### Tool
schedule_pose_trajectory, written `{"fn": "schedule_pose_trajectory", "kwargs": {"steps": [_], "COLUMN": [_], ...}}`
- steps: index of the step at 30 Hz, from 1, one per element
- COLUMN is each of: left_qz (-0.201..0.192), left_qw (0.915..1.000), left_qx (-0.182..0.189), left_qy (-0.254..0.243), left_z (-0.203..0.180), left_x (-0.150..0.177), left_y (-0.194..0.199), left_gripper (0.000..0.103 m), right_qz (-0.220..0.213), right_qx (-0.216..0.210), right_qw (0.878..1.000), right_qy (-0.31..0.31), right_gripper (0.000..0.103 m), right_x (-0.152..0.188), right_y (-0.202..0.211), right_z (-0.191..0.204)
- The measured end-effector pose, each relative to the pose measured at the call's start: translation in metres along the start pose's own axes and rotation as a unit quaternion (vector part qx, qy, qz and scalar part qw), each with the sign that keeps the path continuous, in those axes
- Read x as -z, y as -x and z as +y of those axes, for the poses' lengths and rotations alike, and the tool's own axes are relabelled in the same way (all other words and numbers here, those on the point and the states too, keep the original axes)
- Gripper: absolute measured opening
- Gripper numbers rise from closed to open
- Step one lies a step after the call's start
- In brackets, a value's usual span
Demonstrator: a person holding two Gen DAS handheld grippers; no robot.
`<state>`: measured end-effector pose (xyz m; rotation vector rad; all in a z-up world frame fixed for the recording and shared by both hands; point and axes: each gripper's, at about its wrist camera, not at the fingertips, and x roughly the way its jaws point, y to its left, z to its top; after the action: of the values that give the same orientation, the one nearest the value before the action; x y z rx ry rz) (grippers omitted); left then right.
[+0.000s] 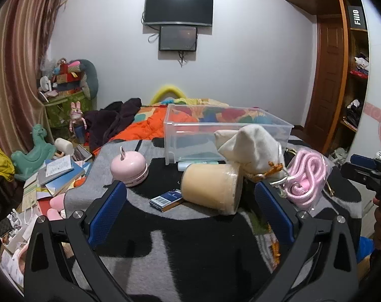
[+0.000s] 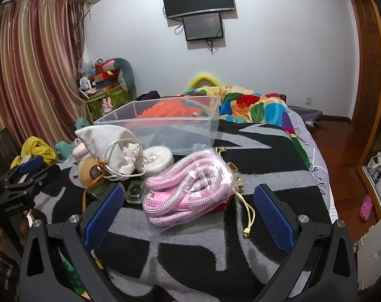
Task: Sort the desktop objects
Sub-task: 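Grasp the bagged pink rope with the right tool while the left tool grasps the pink round container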
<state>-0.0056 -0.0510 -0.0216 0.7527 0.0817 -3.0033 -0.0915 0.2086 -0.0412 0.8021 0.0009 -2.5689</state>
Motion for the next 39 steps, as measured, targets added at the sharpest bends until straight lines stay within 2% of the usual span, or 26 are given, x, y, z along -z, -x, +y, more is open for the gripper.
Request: {"fn": "schedule_pose_trajectory", "kwargs": {"steps": [4, 8, 12, 18, 25, 29, 34, 36, 38, 39], "left_qz": [0.007, 0.033, 0.052, 0.092, 0.153, 0.166, 0.176, 0.181, 0.181, 0.181], "left_qw": [0.9993, 0.998, 0.9949, 0.9928, 0.9857, 0.9821, 0.9797, 0.9785, 0.9776, 0.9774], "left_qx": [-0.035, -0.055, -0.087, -0.077, -0.067, -0.084, -0.097, -0.098, -0.107, -0.108], "left_qy": [-0.005, 0.004, -0.001, 0.004, 0.023, 0.028, 0.004, -0.007, -0.01, -0.006], "left_z": [0.021, 0.044, 0.062, 0.073, 0.081, 0.083, 0.073, 0.069, 0.068, 0.07], "left_x": [-0.006, -0.014, -0.022, -0.032, -0.033, -0.034, -0.033, -0.032, -0.031, -0.032], "left_y": [-0.011, -0.025, -0.045, -0.078, -0.115, -0.129, -0.141, -0.145, -0.146, -0.146], "left_gripper": [0.103, 0.084, 0.082, 0.082, 0.082, 0.082, 0.082, 0.072, 0.065, 0.064], "right_qz": [0.0, -0.002, 0.008, 0.026, 0.055, 0.074, 0.077, 0.072, 0.067, 0.063], "right_qx": [0.009, 0.021, 0.024, 0.026, 0.021, 0.022, 0.018, 0.01, 0.0, -0.002], "right_qw": [1.0, 1.0, 1.0, 0.999, 0.998, 0.997, 0.997, 0.997, 0.998, 0.998], "right_qy": [0.01, 0.008, -0.004, 0.001, -0.008, -0.017, -0.025, -0.023, -0.022, -0.02], "right_gripper": [0.103, 0.103, 0.103, 0.103, 0.103, 0.103, 0.101, 0.099, 0.089, 0.087], "right_x": [0.002, 0.002, 0.0, 0.002, 0.005, 0.006, 0.005, 0.006, 0.007, 0.008], "right_y": [-0.002, -0.004, -0.011, -0.025, -0.048, -0.064, -0.076, -0.075, -0.072, -0.07], "right_z": [0.0, -0.004, -0.011, -0.011, -0.012, -0.011, -0.011, -0.011, -0.01, -0.01]}}
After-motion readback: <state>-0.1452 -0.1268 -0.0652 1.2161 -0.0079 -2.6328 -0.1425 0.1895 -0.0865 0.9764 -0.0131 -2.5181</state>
